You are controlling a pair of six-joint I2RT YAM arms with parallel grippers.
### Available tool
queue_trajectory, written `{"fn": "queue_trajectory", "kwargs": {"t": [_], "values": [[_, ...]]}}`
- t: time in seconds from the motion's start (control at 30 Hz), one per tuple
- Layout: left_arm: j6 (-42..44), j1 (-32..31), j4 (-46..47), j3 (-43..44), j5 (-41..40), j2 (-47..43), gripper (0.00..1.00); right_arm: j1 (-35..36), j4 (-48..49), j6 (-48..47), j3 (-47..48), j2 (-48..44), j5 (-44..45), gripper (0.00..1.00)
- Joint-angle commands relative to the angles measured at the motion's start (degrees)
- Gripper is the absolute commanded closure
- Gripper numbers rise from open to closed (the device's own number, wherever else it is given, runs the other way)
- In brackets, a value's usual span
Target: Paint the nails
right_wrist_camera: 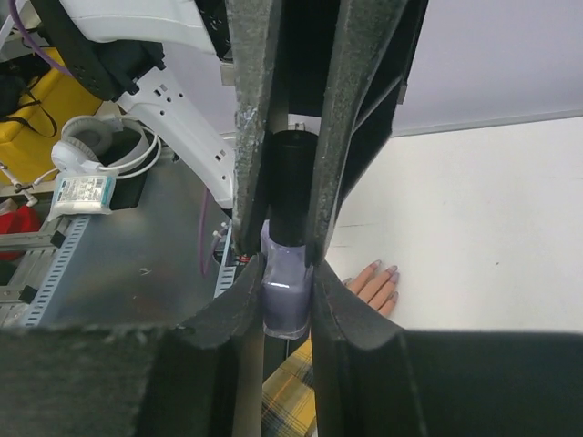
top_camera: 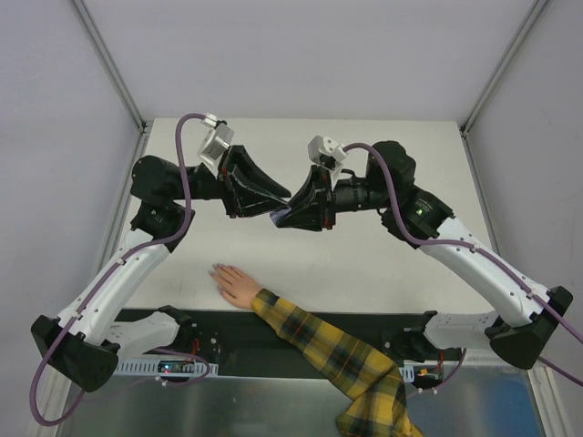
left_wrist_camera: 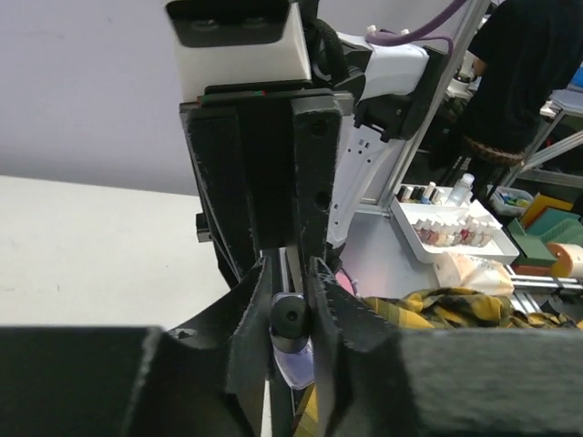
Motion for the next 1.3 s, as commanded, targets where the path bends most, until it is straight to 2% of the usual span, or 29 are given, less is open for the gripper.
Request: {"fn": "queue_trajectory", "kwargs": {"t": [0.0,0.07,0.1,0.13,0.2,0.23,0.3,0.37,0.47,0.6,0.63,0.83,0.87,0.97,1.03,1.1,1.13,1.2,1.23,1.27], "values": [[8.16,-0.51,-11.16,2.20,-3.89,0.18,0.61,0.37,0.77,-1.06,0.29,-2.78,0.77,1.00],[11.77,-0.42,-14.97,2.56,-9.49,-0.96,0.39,0.55,-1.89,-2.12,0.82,-2.78,10.44,1.00],[12.56,-0.42,-18.72,2.82,-11.44,-1.22,0.36,0.99,-3.73,-2.90,0.73,-2.86,13.52,1.00],[13.96,-0.42,-20.15,3.17,-13.20,-1.92,0.34,1.51,-4.19,-3.87,0.47,-3.13,20.69,1.00],[14.94,-0.42,-22.09,2.83,-18.74,-2.72,0.32,3.62,-4.28,-4.40,-0.41,-3.39,28.28,1.00],[15.46,-0.42,-22.89,2.30,-21.28,-3.77,0.31,4.32,-4.28,-4.49,-0.41,-3.39,34.76,0.99],[15.64,-0.33,-23.68,1.24,-26.03,-4.74,0.29,6.69,-3.93,-4.84,-0.32,-2.78,40.94,1.00],[16.52,-0.33,-24.47,1.50,-26.58,-5.18,0.29,8.88,-3.40,-5.72,0.03,-2.17,47.63,1.00],[16.44,-0.33,-25.18,1.51,-27.37,-4.92,0.32,10.91,-2.70,-6.42,1.34,-0.76,53.00,1.00],[16.44,-0.33,-26.85,2.38,-27.64,-3.87,0.41,13.12,-1.38,-8.71,2.22,0.65,57.75,1.00],[16.44,-0.33,-27.11,2.56,-27.46,-3.43,0.47,13.47,-1.12,-8.97,2.31,0.82,58.98,0.99],[16.35,-0.33,-27.81,3.44,-25.71,-2.02,0.70,15.31,1.52,-10.82,1.88,1.18,62.15,1.00],[16.35,-0.33,-27.82,3.70,-24.57,-1.67,0.82,15.49,2.04,-10.91,1.35,1.00,62.24,1.00],[16.09,-0.33,-27.82,4.84,-20.71,-0.26,1.00,15.49,2.93,-11.17,0.38,0.04,62.42,1.00],[15.65,-0.33,-26.86,5.28,-18.07,0.61,1.00,15.49,2.84,-11.52,-0.23,-1.10,60.85,1.00],[15.12,-0.33,-25.10,5.02,-13.52,0.97,1.00,14.18,2.40,-12.14,-1.20,-2.33,55.60,1.00],[13.81,-0.33,-21.35,4.67,-11.75,1.32,1.00,12.96,2.14,-11.79,-1.55,-3.38,43.47,1.00],[11.53,-0.42,-16.24,3.36,-6.05,1.32,1.00,6.46,2.74,-6.36,-2.51,-4.18,28.22,1.00],[8.21,-0.33,-13.08,2.66,-4.19,1.23,1.00,2.09,4.06,-4.17,-2.78,-4.01,14.66,1.00],[6.87,-0.33,-8.26,1.78,-2.78,1.23,1.00,0.39,6.86,-1.88,-2.96,-3.92,9.21,1.00]]}}
